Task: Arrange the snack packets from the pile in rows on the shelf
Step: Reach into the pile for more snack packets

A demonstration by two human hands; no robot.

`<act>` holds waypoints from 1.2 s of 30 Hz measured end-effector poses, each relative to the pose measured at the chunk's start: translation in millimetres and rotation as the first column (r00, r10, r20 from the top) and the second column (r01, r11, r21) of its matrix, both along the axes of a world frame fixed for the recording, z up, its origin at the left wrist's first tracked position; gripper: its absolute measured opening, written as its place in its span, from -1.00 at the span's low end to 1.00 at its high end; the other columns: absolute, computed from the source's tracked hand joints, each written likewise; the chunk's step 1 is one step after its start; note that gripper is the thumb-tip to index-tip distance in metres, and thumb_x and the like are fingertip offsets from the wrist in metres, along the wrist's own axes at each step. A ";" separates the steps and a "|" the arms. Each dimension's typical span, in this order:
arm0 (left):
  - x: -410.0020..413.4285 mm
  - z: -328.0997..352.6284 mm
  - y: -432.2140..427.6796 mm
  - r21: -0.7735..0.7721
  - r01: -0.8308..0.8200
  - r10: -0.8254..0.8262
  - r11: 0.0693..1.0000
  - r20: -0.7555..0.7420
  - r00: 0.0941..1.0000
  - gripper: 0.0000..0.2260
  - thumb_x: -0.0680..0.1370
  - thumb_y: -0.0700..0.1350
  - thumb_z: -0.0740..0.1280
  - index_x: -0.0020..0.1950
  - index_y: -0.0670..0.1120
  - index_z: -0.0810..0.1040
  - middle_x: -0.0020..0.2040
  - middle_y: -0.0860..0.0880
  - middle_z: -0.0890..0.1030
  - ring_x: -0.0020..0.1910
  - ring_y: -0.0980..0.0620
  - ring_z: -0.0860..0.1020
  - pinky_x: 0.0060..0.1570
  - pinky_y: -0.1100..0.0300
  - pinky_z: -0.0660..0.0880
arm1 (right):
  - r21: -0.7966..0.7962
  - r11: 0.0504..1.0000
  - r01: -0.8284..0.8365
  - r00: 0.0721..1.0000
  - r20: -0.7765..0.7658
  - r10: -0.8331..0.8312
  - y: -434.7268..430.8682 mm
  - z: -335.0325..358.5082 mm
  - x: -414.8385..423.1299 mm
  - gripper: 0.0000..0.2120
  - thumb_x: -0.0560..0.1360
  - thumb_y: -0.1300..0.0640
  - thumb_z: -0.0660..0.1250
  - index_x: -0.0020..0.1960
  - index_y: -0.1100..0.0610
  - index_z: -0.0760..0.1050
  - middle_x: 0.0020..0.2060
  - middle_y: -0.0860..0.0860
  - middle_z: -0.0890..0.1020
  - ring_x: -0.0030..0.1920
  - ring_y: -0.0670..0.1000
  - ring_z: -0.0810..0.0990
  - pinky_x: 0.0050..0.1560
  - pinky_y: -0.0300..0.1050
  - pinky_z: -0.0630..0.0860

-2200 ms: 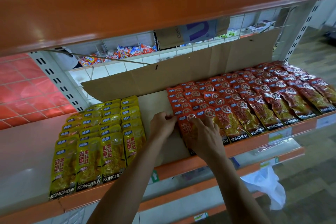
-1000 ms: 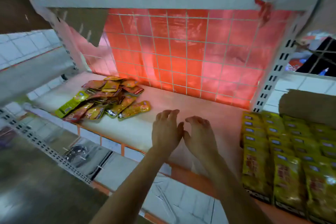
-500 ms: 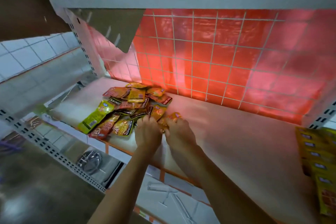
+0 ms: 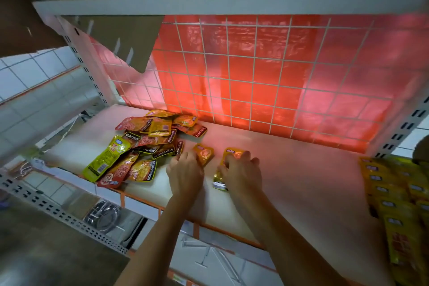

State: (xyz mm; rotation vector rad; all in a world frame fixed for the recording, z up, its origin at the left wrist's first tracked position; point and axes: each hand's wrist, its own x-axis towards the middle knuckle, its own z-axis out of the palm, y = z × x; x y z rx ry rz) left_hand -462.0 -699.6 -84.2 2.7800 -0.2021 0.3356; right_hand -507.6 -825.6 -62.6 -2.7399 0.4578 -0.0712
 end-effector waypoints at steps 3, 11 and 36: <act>-9.5 -0.1 -12.4 -0.038 0.056 -0.057 0.998 -0.028 0.998 -0.89 0.50 -0.18 0.30 0.01 -0.16 0.53 -0.06 -0.17 0.55 -0.10 -0.24 0.54 -0.17 -0.02 0.45 | -0.020 0.999 0.032 0.999 -0.004 -0.032 -21.3 -0.5 -14.0 -0.63 0.51 -0.07 0.30 0.29 -0.03 0.41 0.18 0.14 0.40 0.14 0.20 0.39 0.08 -0.04 0.42; -32.8 18.1 -73.0 -0.147 0.010 -0.048 0.989 -0.256 0.965 -0.45 0.53 -0.05 0.36 0.44 -0.15 0.25 0.14 -0.17 0.57 0.15 -0.18 0.53 0.09 0.02 0.44 | 0.169 0.969 0.179 0.983 -0.005 -0.181 -67.3 -1.5 -51.3 -0.52 0.48 0.19 0.29 0.33 0.18 0.20 0.12 0.22 0.44 0.12 0.26 0.46 0.09 0.01 0.41; -57.6 14.5 -292.6 -0.536 0.216 -0.472 0.816 -0.404 0.783 -0.66 0.31 -0.11 0.51 0.07 -0.03 0.62 0.06 -0.07 0.66 0.02 -0.05 0.63 0.08 0.17 0.52 | 0.438 0.772 0.460 0.733 0.303 -0.609 -245.9 36.8 -170.5 -0.67 0.45 0.29 0.30 0.21 0.15 0.45 0.03 0.11 0.62 0.02 0.18 0.56 -0.09 -0.07 0.40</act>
